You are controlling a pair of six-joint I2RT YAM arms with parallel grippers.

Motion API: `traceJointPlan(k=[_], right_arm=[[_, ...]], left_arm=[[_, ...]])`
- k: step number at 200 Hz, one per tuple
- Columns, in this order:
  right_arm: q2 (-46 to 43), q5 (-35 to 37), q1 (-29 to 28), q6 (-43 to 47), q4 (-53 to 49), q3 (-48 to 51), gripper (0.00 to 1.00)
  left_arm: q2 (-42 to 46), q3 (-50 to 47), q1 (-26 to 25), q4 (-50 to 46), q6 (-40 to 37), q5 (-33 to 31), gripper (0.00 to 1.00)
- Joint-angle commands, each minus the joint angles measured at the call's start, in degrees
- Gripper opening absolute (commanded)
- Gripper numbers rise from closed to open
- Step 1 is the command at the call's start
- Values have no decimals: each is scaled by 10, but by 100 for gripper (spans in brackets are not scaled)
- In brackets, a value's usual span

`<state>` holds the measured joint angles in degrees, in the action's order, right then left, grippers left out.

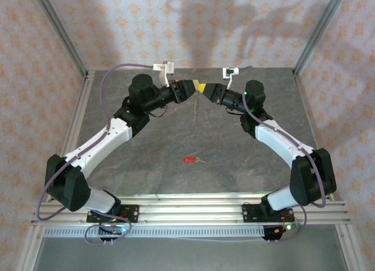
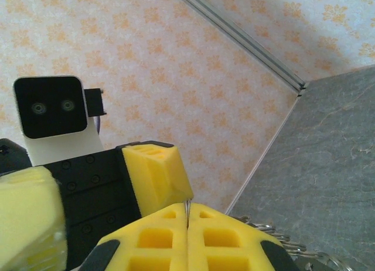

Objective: Put the keys on the keyring

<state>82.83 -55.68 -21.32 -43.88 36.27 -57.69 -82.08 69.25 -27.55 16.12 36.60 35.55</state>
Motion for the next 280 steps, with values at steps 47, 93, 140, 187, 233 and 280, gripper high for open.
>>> traceJointPlan(k=[47, 93, 140, 187, 233, 280], right_arm=[[-21, 1, 3, 9, 24, -7, 0], [-21, 1, 3, 8, 24, -9, 0], [-19, 4, 4, 10, 23, -7, 0], [-16, 6, 6, 6, 27, -2, 0], [-16, 1, 6, -2, 34, -2, 0], [-14, 4, 5, -13, 44, -4, 0]], left_arm=[[-20, 10, -3, 31, 8, 30, 49], [-30, 19, -8, 35, 11, 52, 47], [-32, 16, -13, 47, 15, 64, 38], [-26, 6, -13, 63, 21, 62, 10], [-28, 6, -14, 66, 19, 61, 0], [-30, 12, -18, 51, 7, 64, 6]])
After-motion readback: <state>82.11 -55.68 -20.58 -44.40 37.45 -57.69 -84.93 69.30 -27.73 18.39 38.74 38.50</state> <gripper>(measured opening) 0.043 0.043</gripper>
